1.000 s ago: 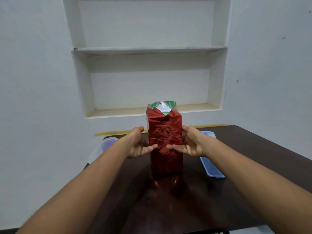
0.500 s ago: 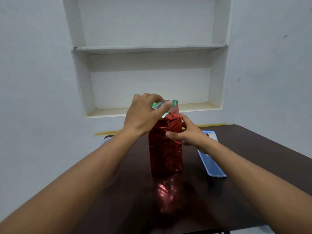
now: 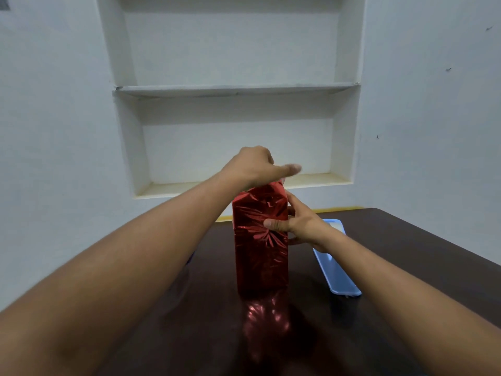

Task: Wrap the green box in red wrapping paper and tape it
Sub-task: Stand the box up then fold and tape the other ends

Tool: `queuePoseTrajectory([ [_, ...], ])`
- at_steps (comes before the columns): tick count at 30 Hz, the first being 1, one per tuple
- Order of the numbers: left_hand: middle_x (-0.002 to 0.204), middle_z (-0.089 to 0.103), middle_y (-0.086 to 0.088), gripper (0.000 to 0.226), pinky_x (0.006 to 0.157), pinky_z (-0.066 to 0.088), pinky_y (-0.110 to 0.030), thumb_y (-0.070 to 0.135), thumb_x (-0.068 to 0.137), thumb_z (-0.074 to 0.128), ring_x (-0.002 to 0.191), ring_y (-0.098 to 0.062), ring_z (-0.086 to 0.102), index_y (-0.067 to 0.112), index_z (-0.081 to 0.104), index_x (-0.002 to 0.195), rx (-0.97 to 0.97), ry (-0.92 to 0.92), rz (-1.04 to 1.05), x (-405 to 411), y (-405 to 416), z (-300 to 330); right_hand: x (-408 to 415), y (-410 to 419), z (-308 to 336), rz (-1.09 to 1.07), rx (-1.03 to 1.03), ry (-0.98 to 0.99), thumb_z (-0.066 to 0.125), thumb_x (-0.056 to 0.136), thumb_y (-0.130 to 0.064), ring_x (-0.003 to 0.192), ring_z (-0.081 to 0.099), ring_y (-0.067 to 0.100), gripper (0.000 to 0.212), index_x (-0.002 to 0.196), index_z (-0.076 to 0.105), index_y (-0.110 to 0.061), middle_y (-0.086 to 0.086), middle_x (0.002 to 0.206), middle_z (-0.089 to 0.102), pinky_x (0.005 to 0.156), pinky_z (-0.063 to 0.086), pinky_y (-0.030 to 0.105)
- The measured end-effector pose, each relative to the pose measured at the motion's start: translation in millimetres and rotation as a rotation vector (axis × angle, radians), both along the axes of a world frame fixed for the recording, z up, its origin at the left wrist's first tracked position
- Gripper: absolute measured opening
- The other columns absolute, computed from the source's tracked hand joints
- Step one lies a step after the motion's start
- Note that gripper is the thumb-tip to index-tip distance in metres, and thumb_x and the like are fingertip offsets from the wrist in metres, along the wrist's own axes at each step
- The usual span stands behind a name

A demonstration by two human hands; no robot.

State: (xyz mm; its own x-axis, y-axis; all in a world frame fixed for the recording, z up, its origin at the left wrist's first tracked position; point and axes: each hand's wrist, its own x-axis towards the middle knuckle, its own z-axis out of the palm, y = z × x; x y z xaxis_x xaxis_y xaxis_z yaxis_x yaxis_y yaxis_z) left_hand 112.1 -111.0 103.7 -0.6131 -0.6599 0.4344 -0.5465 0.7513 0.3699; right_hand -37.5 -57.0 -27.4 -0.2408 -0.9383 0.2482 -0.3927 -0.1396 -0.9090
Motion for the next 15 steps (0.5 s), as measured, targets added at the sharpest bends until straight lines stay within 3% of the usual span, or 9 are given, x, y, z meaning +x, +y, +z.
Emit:
queuePoseTrajectory([
  [2,0.122,0.064,-0.005,0.070,0.088,0.055,-0.036,0.064,0.082,0.074,0.109,-0.024,0.063,0.013,0.066,0.129,-0.047,-0.156,0.055,-9.4,1.2,-0.3,-0.1,-0.2,-0.3,0.007,0.007,-0.006,0.094,0.066,-0.048,0.115,0.069,0.022,0.102,0.150,0.035,-0.051,-0.001,0.126,0.067,0.097,0.056,0.056],
  [4,0.125,0.066,-0.006,0.057,0.080,0.053,-0.030,0.042,0.087,0.078,0.105,-0.021,0.068,0.015,0.064,0.135,-0.076,-0.109,0.033,-15.5,-0.7,3.6,-1.6,0.8,0.3,0.017,0.004,0.000,0.093,0.070,-0.045,0.112,0.070,0.021,0.094,0.147,0.039,-0.051,-0.002,0.123,0.069,0.097,0.057,0.055],
  [6,0.097,0.075,-0.002,0.041,0.069,0.057,-0.025,0.027,0.089,0.075,0.077,-0.011,0.074,0.014,0.067,0.127,-0.045,0.120,0.009,-13.7,-1.6,12.2,-4.1,1.5,1.7,0.021,0.003,-0.007,0.092,0.073,-0.040,0.110,0.071,0.020,0.090,0.147,0.040,-0.048,-0.003,0.120,0.071,0.097,0.057,0.055],
  [8,0.076,0.076,0.001,0.031,0.064,0.059,-0.026,0.026,0.090,0.072,0.060,-0.009,0.073,0.012,0.068,0.117,0.025,0.302,-0.001,-9.9,-6.1,21.8,-5.5,0.9,2.3,0.026,0.013,-0.012,0.092,0.074,-0.038,0.111,0.070,0.020,0.091,0.148,0.040,-0.045,-0.003,0.121,0.070,0.098,0.057,0.055],
  [10,0.074,0.077,0.001,0.031,0.057,0.053,-0.024,0.042,0.090,0.073,0.059,-0.011,0.074,0.013,0.070,0.102,0.084,0.206,-0.012,-6.5,-1.9,27.0,-5.0,-1.4,2.2,0.023,0.022,0.001,0.093,0.071,-0.041,0.110,0.070,0.020,0.094,0.149,0.039,-0.045,-0.003,0.121,0.070,0.097,0.057,0.055],
  [12,0.075,0.076,0.001,0.047,0.055,0.048,-0.025,0.058,0.083,0.075,0.062,-0.016,0.072,0.011,0.069,0.087,0.094,-0.048,0.024,-10.4,1.5,20.5,-4.3,-4.6,1.5,0.020,0.017,0.020,0.094,0.067,-0.046,0.109,0.071,0.019,0.098,0.148,0.039,-0.048,-0.004,0.120,0.071,0.094,0.059,0.054],
  [14,0.084,0.068,-0.001,0.047,0.060,0.051,-0.030,0.053,0.080,0.080,0.071,-0.021,0.064,0.009,0.065,0.086,0.034,-0.197,0.086,-19.5,1.4,9.2,-2.9,-3.6,1.6,0.026,0.021,-0.002,0.094,0.069,-0.043,0.109,0.071,0.019,0.096,0.147,0.039,-0.051,-0.004,0.122,0.070,0.088,0.062,0.053],
  [15,0.089,0.065,-0.002,0.036,0.066,0.055,-0.033,0.042,0.081,0.080,0.074,-0.022,0.062,0.011,0.064,0.090,0.004,-0.187,0.090,-23.7,0.3,6.1,-2.2,-1.8,2.1,0.029,0.019,-0.014,0.093,0.073,-0.039,0.109,0.071,0.019,0.092,0.147,0.040,-0.051,-0.005,0.122,0.070,0.086,0.062,0.050],
])
